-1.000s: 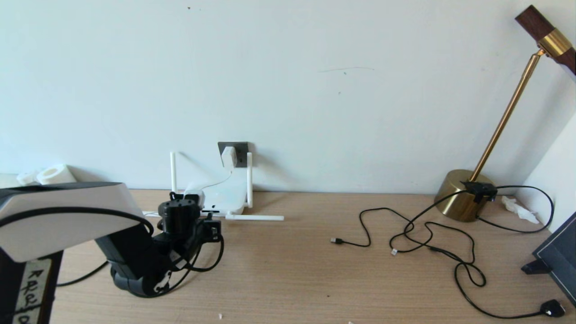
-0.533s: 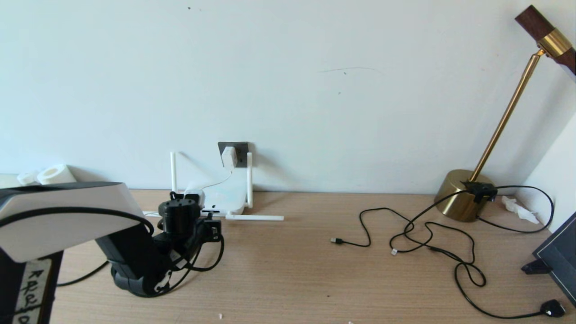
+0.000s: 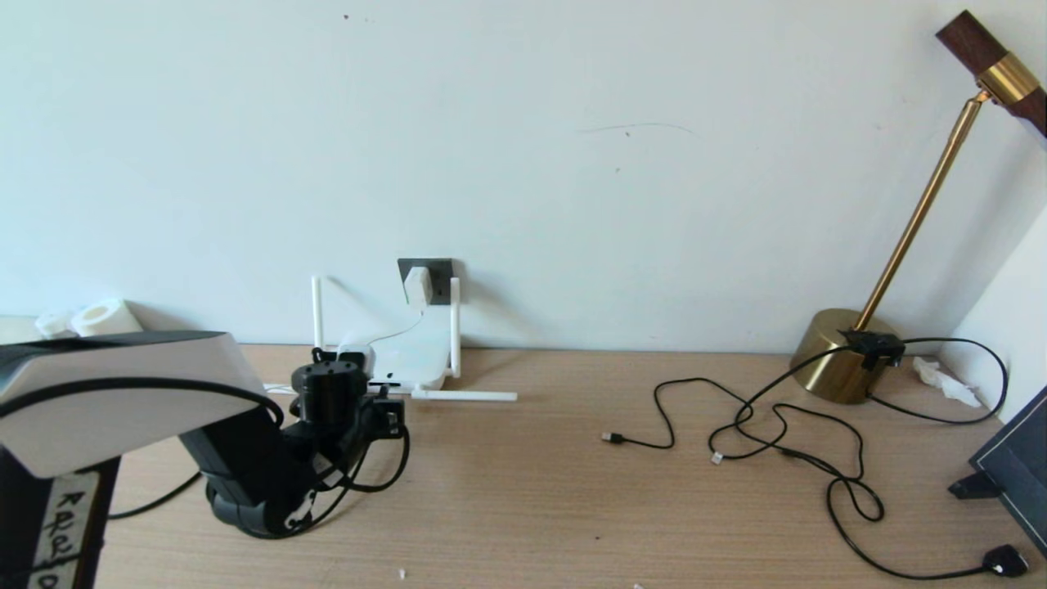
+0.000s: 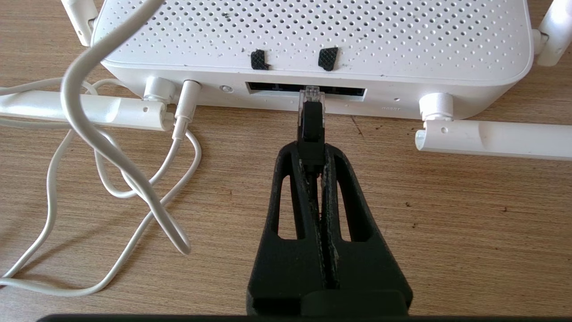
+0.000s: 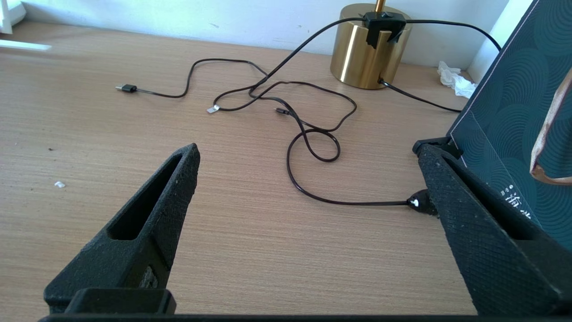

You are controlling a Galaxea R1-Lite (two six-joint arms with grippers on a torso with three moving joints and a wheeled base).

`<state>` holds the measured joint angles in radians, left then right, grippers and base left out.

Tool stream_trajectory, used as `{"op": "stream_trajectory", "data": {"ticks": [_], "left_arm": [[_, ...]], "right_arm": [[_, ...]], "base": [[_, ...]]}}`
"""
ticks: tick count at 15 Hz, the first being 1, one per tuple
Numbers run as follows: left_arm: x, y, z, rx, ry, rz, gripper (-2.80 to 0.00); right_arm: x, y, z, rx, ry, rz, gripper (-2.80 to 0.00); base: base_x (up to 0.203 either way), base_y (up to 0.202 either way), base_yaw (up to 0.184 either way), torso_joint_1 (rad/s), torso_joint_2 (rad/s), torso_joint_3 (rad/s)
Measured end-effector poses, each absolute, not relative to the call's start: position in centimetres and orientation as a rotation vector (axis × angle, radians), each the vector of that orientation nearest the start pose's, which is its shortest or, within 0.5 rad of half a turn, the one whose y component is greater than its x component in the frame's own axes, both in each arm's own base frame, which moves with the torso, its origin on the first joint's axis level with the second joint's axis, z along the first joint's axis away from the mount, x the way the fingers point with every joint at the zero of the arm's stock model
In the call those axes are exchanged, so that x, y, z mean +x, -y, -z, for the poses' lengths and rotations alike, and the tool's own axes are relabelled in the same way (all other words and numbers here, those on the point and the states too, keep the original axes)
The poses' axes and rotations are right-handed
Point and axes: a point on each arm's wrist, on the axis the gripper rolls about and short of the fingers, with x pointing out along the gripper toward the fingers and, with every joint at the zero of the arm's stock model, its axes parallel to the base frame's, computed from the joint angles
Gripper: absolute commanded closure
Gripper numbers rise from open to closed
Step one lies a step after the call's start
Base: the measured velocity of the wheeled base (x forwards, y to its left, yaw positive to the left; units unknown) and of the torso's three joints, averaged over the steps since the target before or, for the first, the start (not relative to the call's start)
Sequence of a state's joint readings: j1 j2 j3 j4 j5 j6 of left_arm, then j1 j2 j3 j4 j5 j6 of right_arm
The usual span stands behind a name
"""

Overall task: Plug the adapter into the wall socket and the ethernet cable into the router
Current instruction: Plug cable into router interface

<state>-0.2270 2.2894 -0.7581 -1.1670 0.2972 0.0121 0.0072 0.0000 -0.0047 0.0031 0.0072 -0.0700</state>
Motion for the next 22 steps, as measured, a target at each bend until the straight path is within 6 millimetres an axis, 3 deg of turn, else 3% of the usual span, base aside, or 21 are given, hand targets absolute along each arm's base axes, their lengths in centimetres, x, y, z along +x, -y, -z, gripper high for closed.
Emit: {"op": "stream_trajectory", "data": {"ticks": [22], "left_arm": [[35.91,7.94,-1.53,0.115,-0.372,-0.058,0.0]], "right_arm": [[-2.32,0.0,-7.64,-0.069,0.002,-0.014,-2.8]], "base": [[0.0,0.0,0.0,0.0,0.0,0.0]]}}
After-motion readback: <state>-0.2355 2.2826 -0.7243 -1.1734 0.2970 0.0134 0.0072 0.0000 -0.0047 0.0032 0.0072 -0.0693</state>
